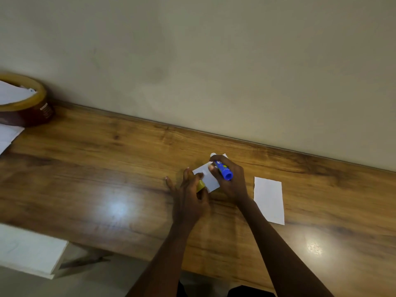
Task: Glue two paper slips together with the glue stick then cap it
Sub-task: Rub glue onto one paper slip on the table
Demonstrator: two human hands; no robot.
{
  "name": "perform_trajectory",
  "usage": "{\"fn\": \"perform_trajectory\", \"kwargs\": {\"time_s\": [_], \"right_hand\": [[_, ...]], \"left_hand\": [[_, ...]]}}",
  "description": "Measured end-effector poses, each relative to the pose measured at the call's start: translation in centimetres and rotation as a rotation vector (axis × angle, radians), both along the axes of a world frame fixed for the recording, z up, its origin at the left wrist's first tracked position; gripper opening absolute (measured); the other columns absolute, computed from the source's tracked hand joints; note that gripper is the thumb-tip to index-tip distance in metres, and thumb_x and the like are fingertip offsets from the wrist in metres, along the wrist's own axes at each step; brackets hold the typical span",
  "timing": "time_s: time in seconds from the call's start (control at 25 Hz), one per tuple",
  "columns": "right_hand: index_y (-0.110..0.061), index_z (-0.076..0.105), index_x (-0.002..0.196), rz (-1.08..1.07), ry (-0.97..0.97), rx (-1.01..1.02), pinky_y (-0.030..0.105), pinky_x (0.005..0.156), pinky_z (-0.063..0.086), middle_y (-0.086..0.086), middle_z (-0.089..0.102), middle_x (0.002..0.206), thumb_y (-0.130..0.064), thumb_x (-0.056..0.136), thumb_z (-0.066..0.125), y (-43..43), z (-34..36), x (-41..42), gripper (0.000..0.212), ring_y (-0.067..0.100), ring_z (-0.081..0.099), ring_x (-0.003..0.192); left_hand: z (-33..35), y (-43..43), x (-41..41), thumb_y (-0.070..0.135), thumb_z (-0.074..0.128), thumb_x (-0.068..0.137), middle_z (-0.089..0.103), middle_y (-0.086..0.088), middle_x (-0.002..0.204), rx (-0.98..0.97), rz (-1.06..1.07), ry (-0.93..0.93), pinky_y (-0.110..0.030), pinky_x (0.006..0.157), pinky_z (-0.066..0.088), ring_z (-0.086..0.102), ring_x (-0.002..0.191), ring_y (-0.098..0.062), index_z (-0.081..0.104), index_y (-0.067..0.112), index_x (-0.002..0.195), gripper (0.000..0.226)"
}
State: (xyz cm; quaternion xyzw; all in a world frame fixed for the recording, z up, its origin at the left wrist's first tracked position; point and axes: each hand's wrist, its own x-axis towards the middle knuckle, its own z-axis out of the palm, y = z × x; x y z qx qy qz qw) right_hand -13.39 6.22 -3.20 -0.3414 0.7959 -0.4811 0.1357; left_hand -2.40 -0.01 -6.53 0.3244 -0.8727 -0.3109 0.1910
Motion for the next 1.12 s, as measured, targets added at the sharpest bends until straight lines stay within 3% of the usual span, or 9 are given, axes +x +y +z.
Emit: {"fn": "perform_trajectory", "kwargs": {"time_s": [0.08, 0.16, 0.28, 0.4, 0.6, 0.8, 0.92, 1.12], "right_hand": [[-0.007, 0.059, 0.099, -0.177, -0.276, -0.207, 0.016, 0.065, 0.045, 0.001, 0.062, 0.082, -0.023, 0.084, 0.054, -0.6, -0.3, 0.8, 0.022, 0.009, 0.055, 0.07], [-0.004, 0.053, 0.103, -0.258, -0.4, -0.225, 0.008, 0.058, 0.044, -0.005, 0.056, 0.077, -0.012, 0.085, 0.056, -1.0, -0.6, 1.0, 0.02, 0.008, 0.053, 0.067], [-0.01, 0.056, 0.08, -0.227, -0.363, -0.137, 0.003, 0.06, 0.042, -0.01, 0.052, 0.07, -0.005, 0.077, 0.066, -1.2, -0.8, 1.2, 0.011, 0.005, 0.05, 0.065], [-0.027, 0.049, 0.063, -0.203, -0.29, -0.078, 0.0, 0.058, 0.039, -0.011, 0.051, 0.06, -0.009, 0.074, 0.07, -1.3, -0.9, 1.3, 0.03, 0.004, 0.049, 0.058], [-0.004, 0.061, 0.073, -0.23, -0.19, -0.084, 0.003, 0.055, 0.039, -0.001, 0.056, 0.061, -0.009, 0.073, 0.071, -1.6, -1.7, 1.5, 0.011, 0.005, 0.049, 0.053], [0.001, 0.06, 0.075, -0.48, -0.047, -0.142, 0.008, 0.054, 0.038, 0.004, 0.056, 0.064, -0.007, 0.073, 0.069, -2.1, -2.3, 1.5, 0.013, 0.001, 0.044, 0.05], [0.001, 0.059, 0.082, -0.618, -0.049, -0.157, 0.012, 0.053, 0.035, 0.016, 0.063, 0.069, -0.011, 0.076, 0.068, -2.3, -2.5, 1.1, 0.016, 0.008, 0.044, 0.051], [0.001, 0.059, 0.097, -0.695, -0.097, -0.192, 0.001, 0.057, 0.039, 0.022, 0.067, 0.089, -0.011, 0.078, 0.066, -2.5, -2.2, 0.6, 0.024, 0.018, 0.054, 0.069]], "left_hand": [[-0.1, 0.1, -0.1, 0.019, 0.054, 0.079, 0.044, -0.015, 0.14, -0.013, 0.018, 0.001, -0.051, 0.107, -0.019, 0.019, 0.14, -0.021, 0.049, 0.015, 0.122, 0.044], [-0.1, 0.1, -0.1, 0.02, 0.054, 0.078, 0.045, -0.016, 0.139, -0.027, 0.031, 0.008, -0.051, 0.107, -0.018, 0.022, 0.139, -0.022, 0.049, 0.014, 0.121, 0.044], [0.0, 0.1, -0.1, 0.023, 0.05, 0.077, 0.047, -0.016, 0.138, -0.028, 0.028, 0.004, -0.052, 0.108, -0.016, 0.024, 0.139, -0.023, 0.048, 0.012, 0.123, 0.046], [0.0, 0.1, -0.1, 0.027, 0.045, 0.075, 0.048, -0.016, 0.137, -0.029, 0.022, -0.005, -0.057, 0.109, -0.012, 0.025, 0.138, -0.023, 0.048, 0.009, 0.121, 0.049], [-0.1, 0.1, -0.1, 0.029, 0.046, 0.075, 0.046, -0.015, 0.138, -0.027, 0.02, -0.022, -0.056, 0.109, -0.013, 0.024, 0.139, -0.024, 0.048, 0.009, 0.121, 0.05], [0.1, 0.0, -0.1, 0.033, 0.045, 0.072, 0.047, -0.015, 0.138, -0.007, 0.037, -0.033, -0.053, 0.109, -0.016, 0.026, 0.138, -0.022, 0.048, 0.014, 0.122, 0.054], [0.2, 0.0, -0.1, 0.033, 0.046, 0.07, 0.05, -0.017, 0.135, -0.005, 0.043, -0.028, -0.052, 0.109, -0.017, 0.028, 0.137, -0.024, 0.048, 0.013, 0.122, 0.055], [0.2, 0.0, -0.1, 0.034, 0.049, 0.069, 0.046, -0.018, 0.138, 0.002, 0.047, -0.041, -0.052, 0.109, -0.016, 0.031, 0.136, -0.027, 0.049, 0.013, 0.121, 0.055]]}}
